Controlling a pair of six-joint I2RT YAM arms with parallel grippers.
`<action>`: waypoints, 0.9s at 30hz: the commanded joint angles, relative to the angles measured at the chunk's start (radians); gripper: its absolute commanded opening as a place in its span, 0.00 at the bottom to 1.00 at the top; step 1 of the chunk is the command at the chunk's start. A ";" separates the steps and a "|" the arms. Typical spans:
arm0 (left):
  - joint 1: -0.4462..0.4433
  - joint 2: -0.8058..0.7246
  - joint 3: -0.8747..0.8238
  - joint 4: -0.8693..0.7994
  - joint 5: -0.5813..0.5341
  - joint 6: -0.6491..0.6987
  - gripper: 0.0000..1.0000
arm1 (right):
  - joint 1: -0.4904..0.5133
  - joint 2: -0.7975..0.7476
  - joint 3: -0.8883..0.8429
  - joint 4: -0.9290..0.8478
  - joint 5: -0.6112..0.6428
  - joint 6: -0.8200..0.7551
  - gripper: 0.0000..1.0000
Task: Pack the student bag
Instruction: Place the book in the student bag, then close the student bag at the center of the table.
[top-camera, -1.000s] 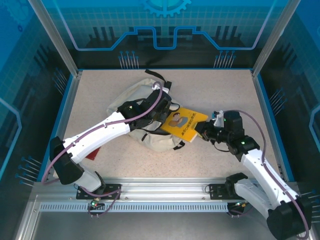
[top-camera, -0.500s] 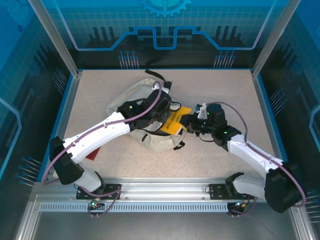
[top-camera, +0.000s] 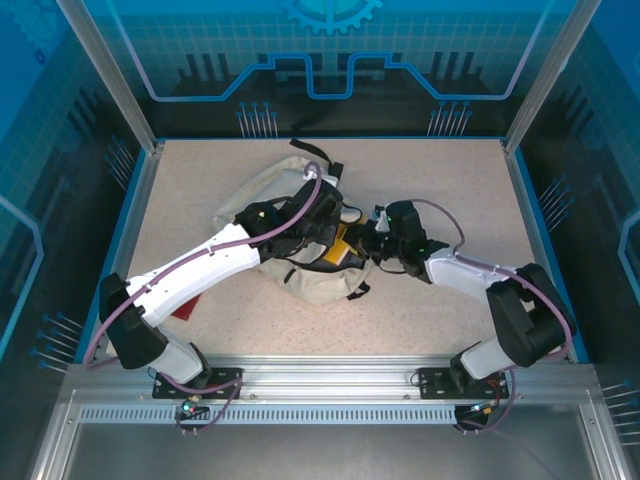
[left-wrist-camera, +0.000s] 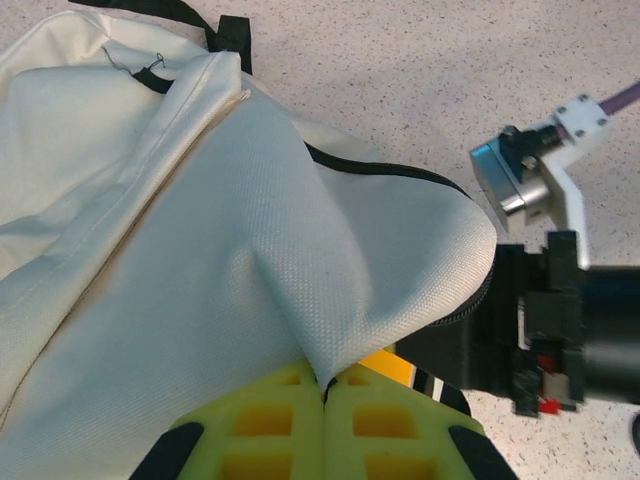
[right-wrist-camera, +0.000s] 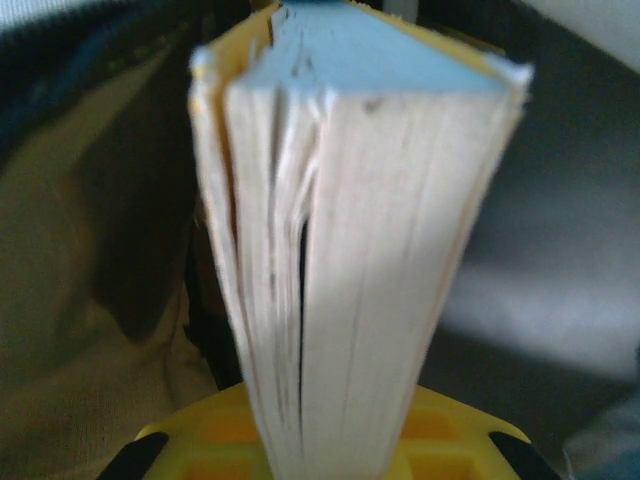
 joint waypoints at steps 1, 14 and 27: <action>-0.003 -0.018 0.009 0.055 0.037 -0.016 0.00 | 0.019 0.085 0.060 0.044 0.087 0.007 0.03; -0.003 -0.018 -0.007 0.054 0.052 -0.053 0.00 | 0.097 0.362 0.235 0.134 0.113 0.089 0.17; 0.019 -0.004 -0.026 0.057 0.106 -0.081 0.00 | 0.040 0.160 0.043 0.056 0.077 0.053 0.71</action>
